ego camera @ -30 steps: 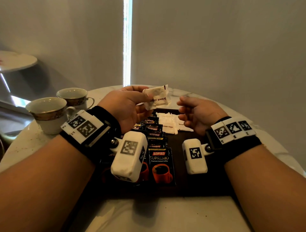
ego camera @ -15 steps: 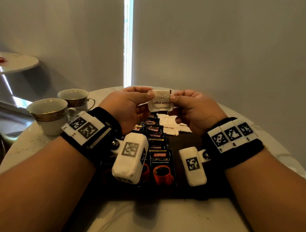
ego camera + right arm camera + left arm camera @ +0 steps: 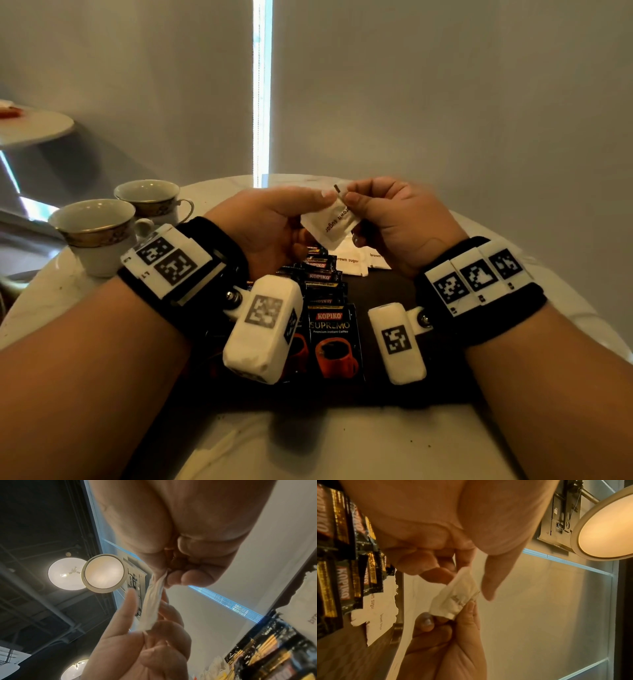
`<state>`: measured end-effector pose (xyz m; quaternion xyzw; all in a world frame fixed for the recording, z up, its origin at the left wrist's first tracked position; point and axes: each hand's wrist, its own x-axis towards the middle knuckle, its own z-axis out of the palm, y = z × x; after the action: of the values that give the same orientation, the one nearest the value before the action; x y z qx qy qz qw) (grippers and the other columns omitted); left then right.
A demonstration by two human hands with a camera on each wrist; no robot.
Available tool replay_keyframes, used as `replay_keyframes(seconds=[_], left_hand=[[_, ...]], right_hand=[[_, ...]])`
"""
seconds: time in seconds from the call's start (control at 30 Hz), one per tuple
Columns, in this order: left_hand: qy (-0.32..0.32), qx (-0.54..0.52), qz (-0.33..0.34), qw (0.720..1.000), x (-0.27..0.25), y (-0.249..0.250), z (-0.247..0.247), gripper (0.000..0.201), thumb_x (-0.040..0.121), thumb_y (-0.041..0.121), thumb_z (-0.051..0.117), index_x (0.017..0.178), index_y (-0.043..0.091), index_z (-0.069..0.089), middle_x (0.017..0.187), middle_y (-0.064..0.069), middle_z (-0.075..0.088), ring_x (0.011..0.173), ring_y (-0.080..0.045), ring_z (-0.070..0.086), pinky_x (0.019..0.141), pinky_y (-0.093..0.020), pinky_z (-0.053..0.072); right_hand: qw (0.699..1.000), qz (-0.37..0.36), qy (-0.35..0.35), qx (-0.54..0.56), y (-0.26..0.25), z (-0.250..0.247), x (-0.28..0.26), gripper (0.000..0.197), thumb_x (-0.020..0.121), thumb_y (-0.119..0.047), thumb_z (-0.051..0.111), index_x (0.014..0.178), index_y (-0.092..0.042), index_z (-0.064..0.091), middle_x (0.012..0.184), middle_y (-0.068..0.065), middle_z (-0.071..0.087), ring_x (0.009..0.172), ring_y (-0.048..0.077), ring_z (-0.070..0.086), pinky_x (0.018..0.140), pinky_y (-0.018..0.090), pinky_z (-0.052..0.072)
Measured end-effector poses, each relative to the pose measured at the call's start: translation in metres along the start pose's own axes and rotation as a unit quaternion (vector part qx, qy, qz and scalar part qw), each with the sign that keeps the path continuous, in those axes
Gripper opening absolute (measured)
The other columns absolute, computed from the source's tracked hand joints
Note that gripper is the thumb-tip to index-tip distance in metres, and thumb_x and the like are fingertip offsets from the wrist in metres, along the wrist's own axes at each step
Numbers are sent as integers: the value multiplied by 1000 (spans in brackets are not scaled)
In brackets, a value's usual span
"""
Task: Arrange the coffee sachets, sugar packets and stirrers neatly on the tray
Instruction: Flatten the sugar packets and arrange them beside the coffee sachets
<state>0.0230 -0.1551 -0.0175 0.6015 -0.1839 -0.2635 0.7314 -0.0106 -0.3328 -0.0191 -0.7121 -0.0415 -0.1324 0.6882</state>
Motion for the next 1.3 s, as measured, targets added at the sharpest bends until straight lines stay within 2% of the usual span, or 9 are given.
replay_keyframes(seconds=[0.13, 0.23, 0.37, 0.47, 0.6, 0.7, 0.93, 1.1, 1.3], left_hand=[[69, -40, 39, 996, 2, 1, 4, 15, 90, 2, 62, 103, 9, 60, 79, -9, 69, 52, -12, 60, 46, -18, 46], [81, -98, 68, 990, 3, 1, 1, 15, 92, -3, 58, 100, 9, 56, 87, -13, 71, 63, -20, 69, 55, -24, 57], [59, -60, 54, 995, 3, 0, -1, 13, 89, 6, 62, 101, 11, 59, 93, -10, 73, 74, -18, 68, 58, -23, 53], [52, -54, 38, 996, 2, -2, 0, 28, 81, 22, 68, 107, 11, 66, 92, -4, 72, 71, -11, 62, 60, -21, 48], [105, -43, 61, 992, 5, -1, 0, 20, 91, 17, 66, 109, 8, 68, 88, -5, 70, 66, -10, 58, 55, -20, 46], [106, -46, 59, 992, 5, 0, 0, 7, 92, 9, 65, 97, 13, 67, 80, -4, 72, 64, -12, 64, 51, -20, 49], [103, -23, 44, 993, 5, -2, 1, 9, 93, 21, 67, 99, 14, 66, 88, -4, 69, 60, -10, 61, 46, -19, 40], [122, -21, 25, 992, 7, -2, 1, 18, 93, 26, 66, 108, 16, 65, 81, 2, 65, 57, -8, 57, 43, -18, 40], [126, -42, 21, 991, 5, 2, -1, 14, 93, 30, 65, 101, 18, 65, 75, 5, 64, 55, -9, 56, 43, -19, 38]], right_hand=[[999, 22, -22, 28, -2, -1, -2, 41, 74, -34, 72, 103, -6, 65, 90, 15, 69, 71, 26, 61, 52, 29, 48], [997, 47, -64, 20, -4, 0, -6, 39, 75, -28, 77, 104, -4, 63, 87, 11, 68, 68, 19, 62, 54, 28, 49], [998, 49, -42, 23, -2, 0, -5, 20, 86, -5, 67, 104, 1, 60, 81, 11, 69, 65, 18, 64, 52, 27, 51], [998, 54, -21, 20, -2, -1, -5, 14, 88, -3, 65, 101, 0, 60, 75, 9, 66, 60, 16, 60, 50, 27, 49], [998, 58, -15, 23, -4, -2, -5, 8, 89, -1, 64, 96, -2, 62, 73, 8, 63, 56, 14, 56, 50, 26, 47], [997, 59, -3, 51, -6, -1, -5, 3, 91, -6, 63, 93, -5, 65, 74, 8, 65, 57, 15, 57, 50, 27, 47], [995, 50, 9, 89, -5, -7, 2, 24, 93, -9, 63, 112, 5, 62, 80, 12, 71, 58, 17, 63, 47, 24, 48], [989, 62, 74, 111, 2, -27, 17, 11, 95, -9, 60, 106, -6, 59, 79, 7, 70, 60, 14, 59, 47, 25, 45], [972, 168, 155, 51, 27, -71, 32, 19, 103, -8, 43, 110, -11, 60, 88, 8, 62, 58, 11, 46, 44, 21, 34]])
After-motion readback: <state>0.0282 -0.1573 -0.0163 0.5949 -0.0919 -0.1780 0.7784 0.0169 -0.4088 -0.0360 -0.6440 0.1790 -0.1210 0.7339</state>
